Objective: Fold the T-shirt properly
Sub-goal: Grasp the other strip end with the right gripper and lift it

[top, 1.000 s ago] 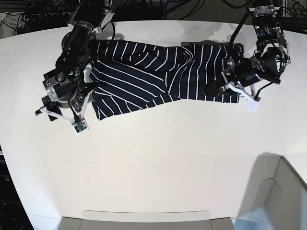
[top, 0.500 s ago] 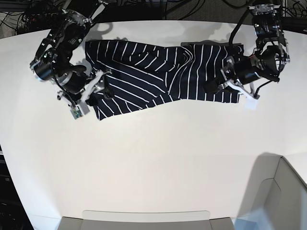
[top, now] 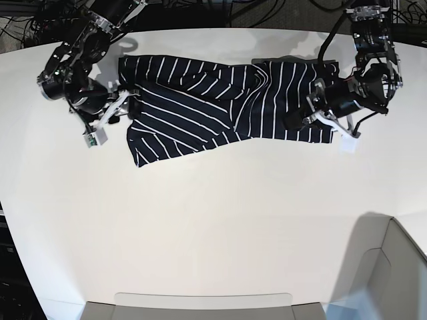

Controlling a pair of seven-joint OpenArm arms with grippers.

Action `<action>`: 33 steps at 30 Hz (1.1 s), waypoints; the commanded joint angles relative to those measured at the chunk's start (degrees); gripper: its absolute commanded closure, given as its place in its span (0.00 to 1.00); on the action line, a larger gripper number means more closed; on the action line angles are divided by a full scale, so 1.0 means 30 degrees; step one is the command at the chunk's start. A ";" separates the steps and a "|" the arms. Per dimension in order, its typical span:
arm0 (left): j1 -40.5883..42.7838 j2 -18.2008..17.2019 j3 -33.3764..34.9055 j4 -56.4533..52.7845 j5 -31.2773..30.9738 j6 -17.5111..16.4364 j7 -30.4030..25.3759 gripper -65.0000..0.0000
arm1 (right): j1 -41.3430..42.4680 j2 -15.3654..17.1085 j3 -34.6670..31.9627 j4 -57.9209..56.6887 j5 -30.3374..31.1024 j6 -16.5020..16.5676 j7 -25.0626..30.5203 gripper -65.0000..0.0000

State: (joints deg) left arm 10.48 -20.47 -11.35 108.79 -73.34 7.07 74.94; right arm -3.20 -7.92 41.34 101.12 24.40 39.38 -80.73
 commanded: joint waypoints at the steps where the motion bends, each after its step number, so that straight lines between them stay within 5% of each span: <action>1: -0.0167 -0.0195 -0.0039 0.0263 -0.0505 0.0031 0.0149 1.00 | 0.0261 0.0165 -0.0023 -0.0227 0.0378 0.0208 0.0243 0.46; 21: -0.0138 -0.0166 -0.0039 0.0263 -0.0535 0.0002 0.0149 1.00 | 0.0408 0.0458 -0.0726 -0.3626 0.0349 0.0208 0.0243 0.46; 33: -0.0138 -0.0166 -0.0039 0.0263 -0.0593 0.0002 0.0149 1.00 | 0.1053 0.0517 -0.3715 -0.8432 0.0320 0.0208 0.0243 0.46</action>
State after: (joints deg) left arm 10.61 -20.32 -11.35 108.77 -73.54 6.81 74.94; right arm 0.97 -6.42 30.52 76.97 32.93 39.33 -73.52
